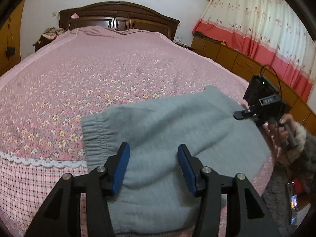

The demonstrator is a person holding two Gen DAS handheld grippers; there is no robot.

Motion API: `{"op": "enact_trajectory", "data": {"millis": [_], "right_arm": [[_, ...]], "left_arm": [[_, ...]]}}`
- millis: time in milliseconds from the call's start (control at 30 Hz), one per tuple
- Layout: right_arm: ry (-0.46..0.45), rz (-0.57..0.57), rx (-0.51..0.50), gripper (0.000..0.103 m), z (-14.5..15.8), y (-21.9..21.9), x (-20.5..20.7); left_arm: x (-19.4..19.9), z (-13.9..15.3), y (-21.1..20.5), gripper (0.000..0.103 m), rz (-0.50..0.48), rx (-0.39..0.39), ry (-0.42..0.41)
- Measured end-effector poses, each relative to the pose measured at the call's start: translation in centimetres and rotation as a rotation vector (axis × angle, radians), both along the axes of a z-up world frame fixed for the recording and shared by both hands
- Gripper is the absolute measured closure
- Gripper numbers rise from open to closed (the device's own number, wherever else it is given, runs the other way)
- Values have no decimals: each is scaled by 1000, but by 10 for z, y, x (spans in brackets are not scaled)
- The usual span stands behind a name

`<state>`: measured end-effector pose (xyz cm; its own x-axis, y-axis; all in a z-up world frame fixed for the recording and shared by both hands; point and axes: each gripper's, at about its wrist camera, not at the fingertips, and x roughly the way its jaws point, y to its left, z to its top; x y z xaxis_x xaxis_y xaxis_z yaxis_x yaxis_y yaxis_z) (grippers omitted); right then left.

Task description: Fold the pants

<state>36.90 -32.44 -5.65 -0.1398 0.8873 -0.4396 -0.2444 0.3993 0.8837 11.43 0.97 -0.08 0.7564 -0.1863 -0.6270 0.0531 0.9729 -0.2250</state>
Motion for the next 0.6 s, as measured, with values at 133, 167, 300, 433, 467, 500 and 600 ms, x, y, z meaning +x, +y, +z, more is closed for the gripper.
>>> {"op": "enact_trajectory", "data": {"millis": [133, 167, 300, 433, 467, 500, 600], "right_arm": [[40, 15, -2, 78, 0, -15, -13], [48, 37, 4, 76, -2, -22, -17], [51, 100, 11, 76, -6, -22, -37], [27, 128, -1, 77, -6, -9, -43], [29, 122, -9, 81, -4, -4, -44], [55, 114, -14, 83, -4, 3, -48], [160, 75, -34, 90, -14, 3, -54]], "left_arm": [[-3, 3, 1, 50, -4, 20, 5], [-4, 4, 1, 50, -2, 25, 5], [-11, 3, -1, 50, 5, 32, 4], [-18, -1, 3, 50, 18, 15, 7], [-17, -2, 3, 50, 19, 14, 9], [-18, -2, 3, 50, 18, 15, 9], [-18, -2, 3, 50, 14, 21, 12]]}}
